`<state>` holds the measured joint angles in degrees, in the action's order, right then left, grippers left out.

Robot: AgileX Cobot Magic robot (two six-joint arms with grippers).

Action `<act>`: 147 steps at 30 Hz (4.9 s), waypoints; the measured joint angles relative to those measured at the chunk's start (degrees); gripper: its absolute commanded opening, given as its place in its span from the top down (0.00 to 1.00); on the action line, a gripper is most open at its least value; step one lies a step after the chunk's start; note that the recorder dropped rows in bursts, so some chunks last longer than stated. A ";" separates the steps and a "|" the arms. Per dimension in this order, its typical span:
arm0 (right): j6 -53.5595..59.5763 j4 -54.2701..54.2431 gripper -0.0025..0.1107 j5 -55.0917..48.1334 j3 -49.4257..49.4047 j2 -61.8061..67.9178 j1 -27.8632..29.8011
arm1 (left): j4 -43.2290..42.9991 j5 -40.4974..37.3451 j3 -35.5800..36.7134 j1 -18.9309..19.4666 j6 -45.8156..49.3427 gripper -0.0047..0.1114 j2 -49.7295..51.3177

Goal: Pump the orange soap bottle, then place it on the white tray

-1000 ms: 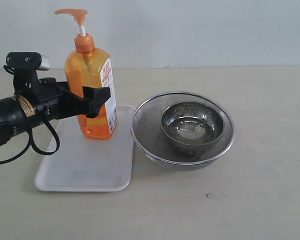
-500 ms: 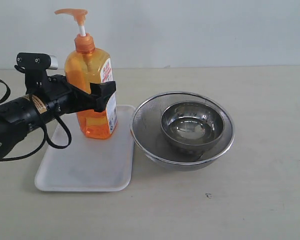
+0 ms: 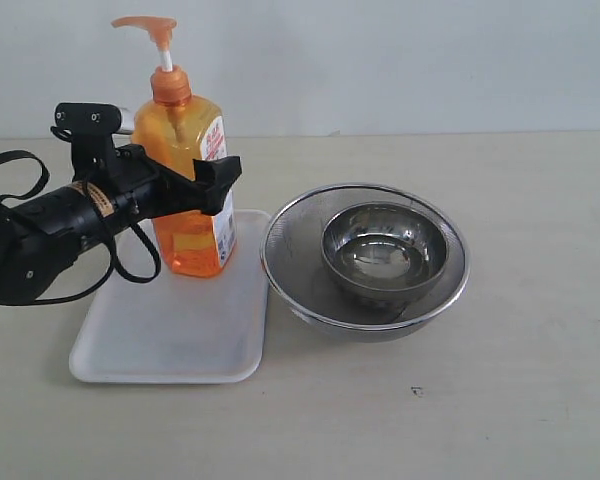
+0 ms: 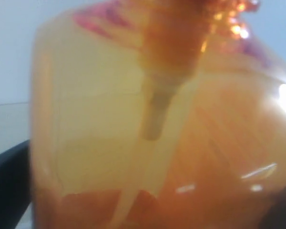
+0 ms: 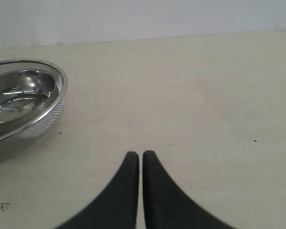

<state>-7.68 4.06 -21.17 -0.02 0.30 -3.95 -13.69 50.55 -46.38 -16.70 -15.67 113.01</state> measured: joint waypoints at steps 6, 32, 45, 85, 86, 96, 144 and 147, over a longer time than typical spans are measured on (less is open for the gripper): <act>0.00 0.00 0.98 0.00 0.00 0.00 0.00 | 0.29 0.00 -1.64 0.00 -0.01 0.12 1.87; 0.00 0.00 0.98 0.00 0.00 0.00 0.00 | -1.21 -0.84 -2.45 0.00 -0.87 0.92 3.24; 0.00 0.00 0.98 0.00 0.00 0.00 0.00 | -0.02 -7.57 5.53 0.00 0.32 0.92 -6.11; 0.00 0.00 0.98 0.00 0.00 0.00 0.00 | 22.40 5.20 16.99 -10.69 14.31 0.92 -7.88; 0.00 0.00 0.98 0.00 0.00 0.00 0.00 | 21.91 5.11 16.99 -10.69 14.31 0.92 -7.88; 0.00 0.00 0.98 0.00 0.00 0.00 0.00 | 21.59 5.11 16.99 -10.69 14.31 0.92 -7.88; -0.10 0.00 0.98 0.00 0.00 0.00 0.00 | 27.01 1.48 16.68 -10.69 16.62 0.47 -8.70; -0.10 0.00 0.98 0.00 0.00 0.00 0.00 | 24.63 1.11 16.63 -10.69 16.62 0.42 -8.70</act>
<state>-7.78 4.06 -21.17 -0.02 0.30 -3.95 10.94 51.66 -29.75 -27.39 0.95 104.31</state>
